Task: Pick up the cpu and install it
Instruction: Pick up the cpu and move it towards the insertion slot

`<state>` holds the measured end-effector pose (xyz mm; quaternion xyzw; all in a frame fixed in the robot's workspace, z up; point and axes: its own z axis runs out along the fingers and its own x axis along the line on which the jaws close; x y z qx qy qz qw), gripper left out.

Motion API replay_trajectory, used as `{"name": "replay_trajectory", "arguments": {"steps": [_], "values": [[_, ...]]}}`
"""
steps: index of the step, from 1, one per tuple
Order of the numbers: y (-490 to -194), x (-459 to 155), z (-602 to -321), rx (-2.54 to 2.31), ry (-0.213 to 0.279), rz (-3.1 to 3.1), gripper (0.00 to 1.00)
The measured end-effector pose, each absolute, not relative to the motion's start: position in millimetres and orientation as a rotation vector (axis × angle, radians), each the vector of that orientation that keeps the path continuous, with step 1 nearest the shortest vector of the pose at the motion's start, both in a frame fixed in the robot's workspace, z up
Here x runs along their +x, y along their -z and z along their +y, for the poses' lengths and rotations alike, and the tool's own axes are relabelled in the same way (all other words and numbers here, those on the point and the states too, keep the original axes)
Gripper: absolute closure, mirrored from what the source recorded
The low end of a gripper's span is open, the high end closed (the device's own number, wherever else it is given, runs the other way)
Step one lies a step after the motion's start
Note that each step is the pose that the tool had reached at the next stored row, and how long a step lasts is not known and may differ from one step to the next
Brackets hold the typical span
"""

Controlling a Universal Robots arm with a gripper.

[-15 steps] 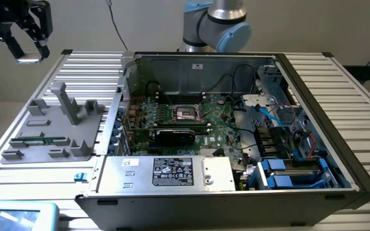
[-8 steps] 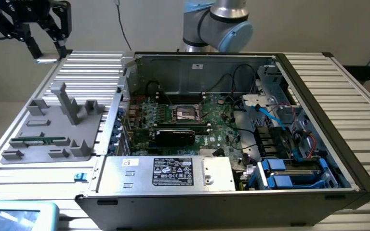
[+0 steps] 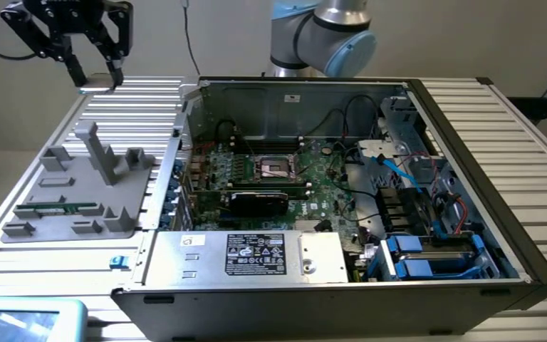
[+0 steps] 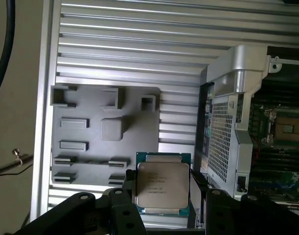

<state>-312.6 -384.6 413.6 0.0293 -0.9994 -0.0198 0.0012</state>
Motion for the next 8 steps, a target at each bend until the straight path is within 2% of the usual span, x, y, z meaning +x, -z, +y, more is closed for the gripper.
{"name": "replay_trajectory", "arguments": {"steps": [8], "values": [[-413.6, -278.4, -384.6, 0.096, 0.062, -3.137, 0.47]]}}
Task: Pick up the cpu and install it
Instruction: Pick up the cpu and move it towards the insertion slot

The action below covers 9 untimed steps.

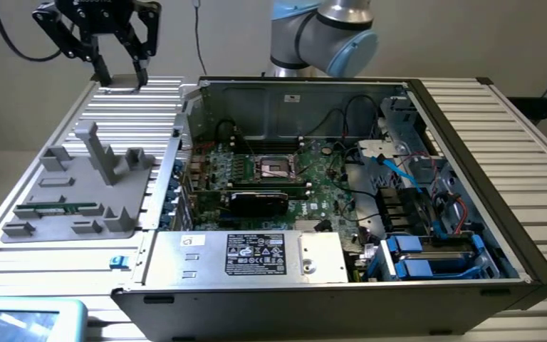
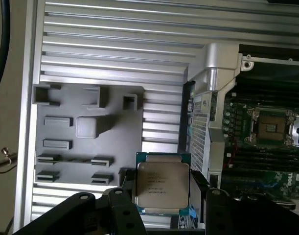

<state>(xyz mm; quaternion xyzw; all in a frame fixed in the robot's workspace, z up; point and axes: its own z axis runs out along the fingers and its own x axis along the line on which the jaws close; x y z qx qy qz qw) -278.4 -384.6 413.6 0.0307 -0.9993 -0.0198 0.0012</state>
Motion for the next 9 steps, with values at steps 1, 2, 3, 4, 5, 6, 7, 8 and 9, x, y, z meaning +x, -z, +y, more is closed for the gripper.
{"name": "replay_trajectory", "arguments": {"steps": [1, 2, 3, 4, 5, 6, 7, 8, 9], "values": [[-413.6, -274.3, -384.6, 0.097, 0.062, -3.137, 0.47], [-413.6, -270.2, -384.6, 0.097, 0.062, -3.137, 0.47], [-413.6, -265.8, -384.5, 0.098, 0.062, -3.137, 0.47], [-413.6, -261.8, -384.6, 0.098, 0.062, -3.137, 0.47], [-413.6, -257.5, -384.6, 0.099, 0.062, -3.137, 0.47], [-413.6, -253.1, -384.6, 0.099, 0.062, -3.137, 0.47], [-413.6, -249.1, -384.6, 0.100, 0.062, -3.137, 0.47], [-413.6, -245.1, -384.6, 0.100, 0.062, -3.137, 0.47], [-413.5, -241.1, -384.6, 0.101, 0.062, -3.137, 0.47]]}}
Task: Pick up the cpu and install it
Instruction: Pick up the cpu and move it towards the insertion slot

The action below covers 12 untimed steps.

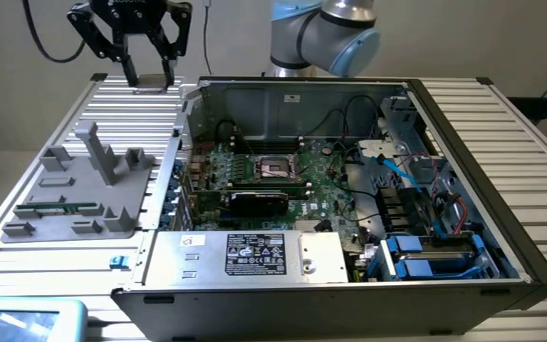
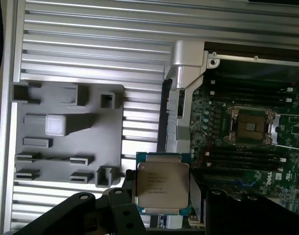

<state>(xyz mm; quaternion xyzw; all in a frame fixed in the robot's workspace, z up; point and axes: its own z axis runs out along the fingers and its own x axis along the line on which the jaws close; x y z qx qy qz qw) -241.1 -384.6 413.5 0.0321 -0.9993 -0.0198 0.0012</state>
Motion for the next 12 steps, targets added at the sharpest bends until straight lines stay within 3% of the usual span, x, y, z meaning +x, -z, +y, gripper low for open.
{"name": "replay_trajectory", "arguments": {"steps": [12], "values": [[-413.1, -191.1, -384.6, 0.104, 0.062, -3.137, 0.47]]}}
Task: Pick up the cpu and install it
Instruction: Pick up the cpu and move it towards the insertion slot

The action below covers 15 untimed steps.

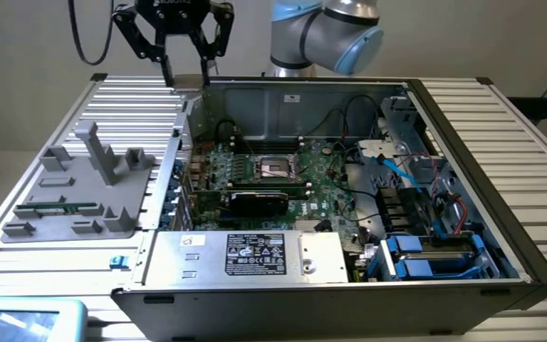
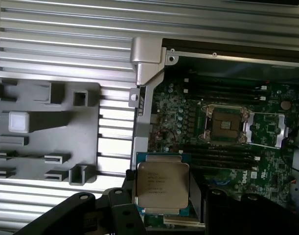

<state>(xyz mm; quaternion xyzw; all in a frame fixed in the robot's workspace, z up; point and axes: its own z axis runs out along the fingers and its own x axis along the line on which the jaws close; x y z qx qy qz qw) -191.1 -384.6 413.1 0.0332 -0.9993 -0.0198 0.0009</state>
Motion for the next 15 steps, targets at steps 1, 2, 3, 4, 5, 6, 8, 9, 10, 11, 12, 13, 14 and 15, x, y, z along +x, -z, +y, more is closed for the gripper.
{"name": "replay_trajectory", "arguments": {"steps": [1, 2, 3, 4, 5, 6, 8, 9, 10, 11, 12, 13, 14, 15], "values": [[-413.1, -187.3, -384.6, 0.105, 0.062, -3.138, 0.47], [-413.1, -183.7, -384.6, 0.105, 0.062, -3.138, 0.47], [-413.1, -179.6, -384.6, 0.106, 0.062, -3.138, 0.47], [-413.0, -175.7, -384.6, 0.106, 0.062, -3.138, 0.47], [-413.1, -171.7, -384.6, 0.106, 0.062, -3.138, 0.47], [-413.0, -167.8, -384.6, 0.107, 0.062, -3.138, 0.47], [-412.9, -160.1, -384.6, 0.108, 0.062, -3.138, 0.47], [-413.0, -156.3, -384.6, 0.108, 0.062, -3.138, 0.47], [-413.0, -152.2, -384.6, 0.108, 0.062, -3.138, 0.47], [-412.9, -148.2, -384.6, 0.109, 0.062, -3.139, 0.47], [-412.9, -143.8, -384.6, 0.109, 0.062, -3.139, 0.47], [-412.8, -139.4, -384.6, 0.109, 0.062, -3.139, 0.47], [-412.8, -135.2, -384.6, 0.109, 0.062, -3.139, 0.47], [-412.8, -130.8, -384.6, 0.110, 0.062, -3.139, 0.47]]}}
